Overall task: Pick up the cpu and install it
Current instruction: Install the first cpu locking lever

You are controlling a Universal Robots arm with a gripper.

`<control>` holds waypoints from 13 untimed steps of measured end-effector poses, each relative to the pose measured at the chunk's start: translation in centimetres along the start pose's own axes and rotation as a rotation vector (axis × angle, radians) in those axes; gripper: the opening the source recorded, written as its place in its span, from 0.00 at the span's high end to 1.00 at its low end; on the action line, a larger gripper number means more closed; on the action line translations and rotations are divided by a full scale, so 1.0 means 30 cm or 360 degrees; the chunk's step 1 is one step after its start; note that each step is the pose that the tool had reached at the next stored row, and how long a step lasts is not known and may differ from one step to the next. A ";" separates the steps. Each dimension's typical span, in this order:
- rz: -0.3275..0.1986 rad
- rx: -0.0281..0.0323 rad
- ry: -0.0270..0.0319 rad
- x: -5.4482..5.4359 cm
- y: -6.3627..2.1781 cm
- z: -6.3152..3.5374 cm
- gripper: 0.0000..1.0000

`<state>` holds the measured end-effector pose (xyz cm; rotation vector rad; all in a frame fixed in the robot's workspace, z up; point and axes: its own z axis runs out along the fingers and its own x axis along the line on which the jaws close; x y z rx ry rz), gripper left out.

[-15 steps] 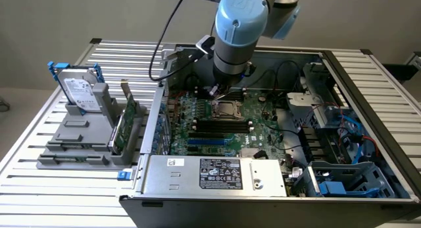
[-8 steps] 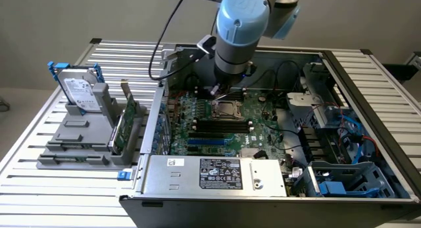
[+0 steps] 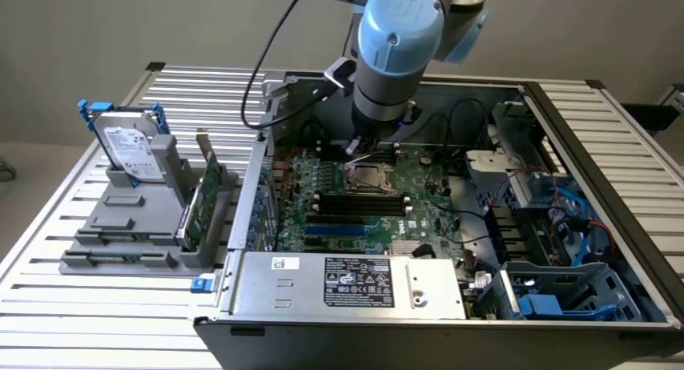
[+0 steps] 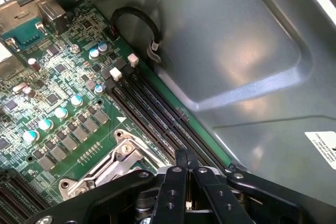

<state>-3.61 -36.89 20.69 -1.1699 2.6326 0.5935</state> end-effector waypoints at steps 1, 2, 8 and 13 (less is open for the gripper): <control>0.0000 0.00001 0.00000 -0.001 -0.001 0.000 0.89; 0.0000 0.00000 -0.00001 -0.002 -0.003 0.001 0.89; 0.0000 0.00001 -0.00001 -0.010 -0.015 0.005 0.89; 0.0000 0.00001 -0.00001 -0.013 -0.021 0.009 0.89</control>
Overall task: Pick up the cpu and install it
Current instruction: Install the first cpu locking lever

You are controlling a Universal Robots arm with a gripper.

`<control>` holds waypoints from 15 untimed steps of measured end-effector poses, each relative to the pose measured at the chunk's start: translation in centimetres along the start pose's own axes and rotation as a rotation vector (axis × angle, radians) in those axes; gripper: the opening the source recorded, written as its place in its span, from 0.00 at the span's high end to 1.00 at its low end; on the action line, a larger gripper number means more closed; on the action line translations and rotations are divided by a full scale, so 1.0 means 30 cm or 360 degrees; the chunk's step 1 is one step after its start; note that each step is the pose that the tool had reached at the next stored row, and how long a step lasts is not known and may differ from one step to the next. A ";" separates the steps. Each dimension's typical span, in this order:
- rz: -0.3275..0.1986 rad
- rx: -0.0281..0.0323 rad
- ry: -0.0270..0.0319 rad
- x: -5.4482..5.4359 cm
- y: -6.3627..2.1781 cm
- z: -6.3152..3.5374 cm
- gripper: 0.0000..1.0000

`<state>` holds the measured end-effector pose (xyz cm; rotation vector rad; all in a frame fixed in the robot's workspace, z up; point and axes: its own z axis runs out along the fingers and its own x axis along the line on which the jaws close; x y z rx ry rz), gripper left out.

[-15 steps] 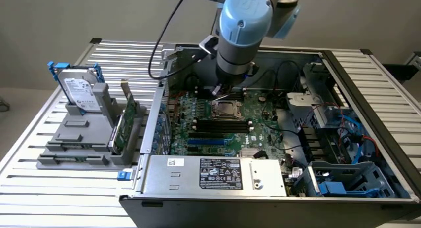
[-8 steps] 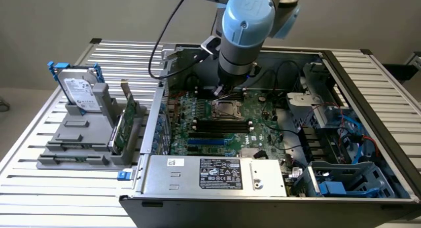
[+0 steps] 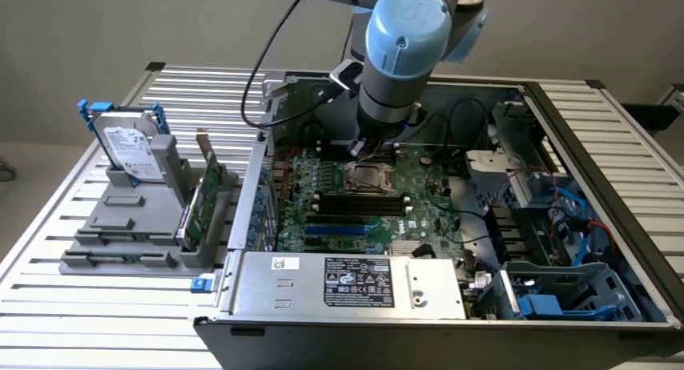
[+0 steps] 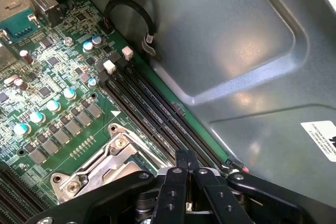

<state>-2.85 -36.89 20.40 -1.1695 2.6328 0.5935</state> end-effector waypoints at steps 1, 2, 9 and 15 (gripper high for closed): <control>0.0000 0.00001 -0.00001 -0.001 -0.001 0.001 0.89; 0.0000 0.00001 0.00001 -0.001 -0.002 0.001 0.89; 0.0002 0.00012 0.00013 -0.004 -0.010 0.008 0.89; 0.0003 0.00102 0.00105 -0.004 -0.014 0.014 0.89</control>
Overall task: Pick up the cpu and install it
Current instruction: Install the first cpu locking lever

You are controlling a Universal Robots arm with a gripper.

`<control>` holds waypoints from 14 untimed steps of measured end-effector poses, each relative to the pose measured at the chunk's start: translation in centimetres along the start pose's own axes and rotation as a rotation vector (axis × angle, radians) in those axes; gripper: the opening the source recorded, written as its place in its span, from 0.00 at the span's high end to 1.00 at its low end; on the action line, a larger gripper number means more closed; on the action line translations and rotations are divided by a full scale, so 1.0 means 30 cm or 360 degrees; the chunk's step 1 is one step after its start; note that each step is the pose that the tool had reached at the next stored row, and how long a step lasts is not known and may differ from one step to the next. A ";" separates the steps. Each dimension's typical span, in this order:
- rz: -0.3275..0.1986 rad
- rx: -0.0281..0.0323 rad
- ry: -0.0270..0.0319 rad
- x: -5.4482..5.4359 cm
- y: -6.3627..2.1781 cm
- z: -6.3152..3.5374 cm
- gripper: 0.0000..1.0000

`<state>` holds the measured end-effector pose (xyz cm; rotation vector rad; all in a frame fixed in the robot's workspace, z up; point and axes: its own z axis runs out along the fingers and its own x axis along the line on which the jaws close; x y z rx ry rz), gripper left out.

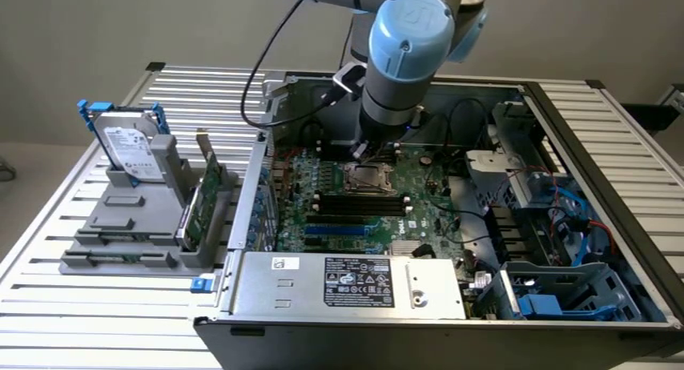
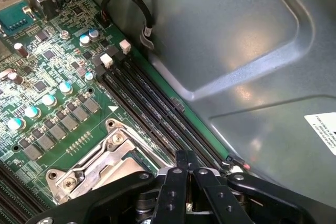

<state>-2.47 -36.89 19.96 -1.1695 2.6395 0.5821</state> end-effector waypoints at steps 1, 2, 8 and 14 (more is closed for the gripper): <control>0.0000 0.00025 0.00025 0.000 0.000 0.001 0.89; 0.0000 0.00051 0.00054 0.000 -0.001 0.002 0.89; 0.0001 0.00220 0.00233 0.002 -0.003 0.007 0.89; 0.0001 0.00447 0.00478 0.002 -0.004 0.010 0.89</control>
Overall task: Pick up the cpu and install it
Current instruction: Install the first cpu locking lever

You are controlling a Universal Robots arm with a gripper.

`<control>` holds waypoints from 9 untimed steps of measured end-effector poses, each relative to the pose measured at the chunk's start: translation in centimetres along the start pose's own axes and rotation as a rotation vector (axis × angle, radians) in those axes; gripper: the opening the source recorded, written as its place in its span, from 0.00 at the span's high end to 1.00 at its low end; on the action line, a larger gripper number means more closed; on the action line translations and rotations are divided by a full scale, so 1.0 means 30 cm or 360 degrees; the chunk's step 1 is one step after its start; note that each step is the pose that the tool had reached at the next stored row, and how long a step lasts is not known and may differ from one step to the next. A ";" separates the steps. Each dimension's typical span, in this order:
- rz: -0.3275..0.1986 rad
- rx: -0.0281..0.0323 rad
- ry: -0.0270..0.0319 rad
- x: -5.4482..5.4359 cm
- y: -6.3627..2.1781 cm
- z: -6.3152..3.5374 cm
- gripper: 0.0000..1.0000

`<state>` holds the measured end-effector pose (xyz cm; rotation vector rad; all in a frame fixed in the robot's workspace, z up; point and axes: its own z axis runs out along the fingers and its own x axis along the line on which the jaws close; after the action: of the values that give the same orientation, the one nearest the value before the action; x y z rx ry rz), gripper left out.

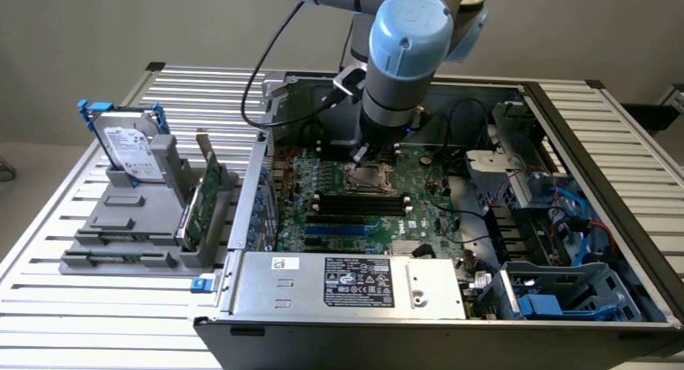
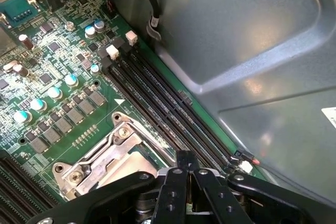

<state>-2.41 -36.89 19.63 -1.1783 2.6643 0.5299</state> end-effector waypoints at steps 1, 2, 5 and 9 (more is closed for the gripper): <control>0.0000 0.00030 0.00031 0.000 0.000 0.000 0.89; 0.0000 0.00054 0.00057 0.000 -0.001 0.001 0.89; 0.0001 0.00102 0.00104 0.000 -0.001 0.001 0.89; 0.0004 0.00119 0.00105 0.000 -0.001 0.001 0.89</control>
<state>-2.39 -36.89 19.59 -1.1769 2.6712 0.5169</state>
